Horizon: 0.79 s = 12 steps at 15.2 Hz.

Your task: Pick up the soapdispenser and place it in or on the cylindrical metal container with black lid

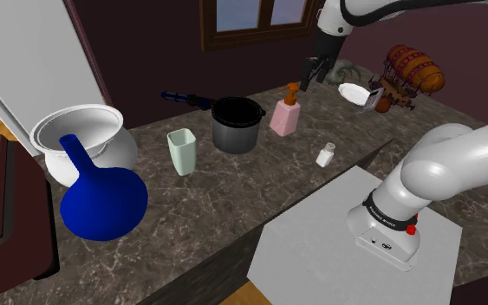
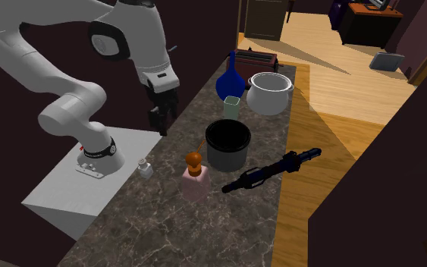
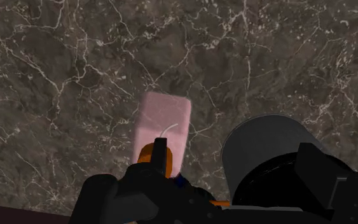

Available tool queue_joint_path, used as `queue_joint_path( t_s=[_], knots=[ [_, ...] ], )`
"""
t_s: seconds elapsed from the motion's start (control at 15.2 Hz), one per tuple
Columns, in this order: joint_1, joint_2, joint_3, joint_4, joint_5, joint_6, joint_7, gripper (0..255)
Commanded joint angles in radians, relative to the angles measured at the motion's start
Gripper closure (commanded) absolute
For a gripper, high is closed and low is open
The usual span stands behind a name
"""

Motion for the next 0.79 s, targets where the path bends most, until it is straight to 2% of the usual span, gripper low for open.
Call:
queue_joint_path(
  t_s=[0.0, 0.4, 0.73],
  knots=[
    [-0.012, 0.044, -0.018, -0.009, -0.018, 0.082, -0.022, 0],
    [-0.041, 0.219, -0.074, 0.020, -0.054, 0.305, -0.087, 0],
    [-0.044, 0.277, -0.083, 0.003, -0.057, 0.387, -0.095, 0]
  ],
)
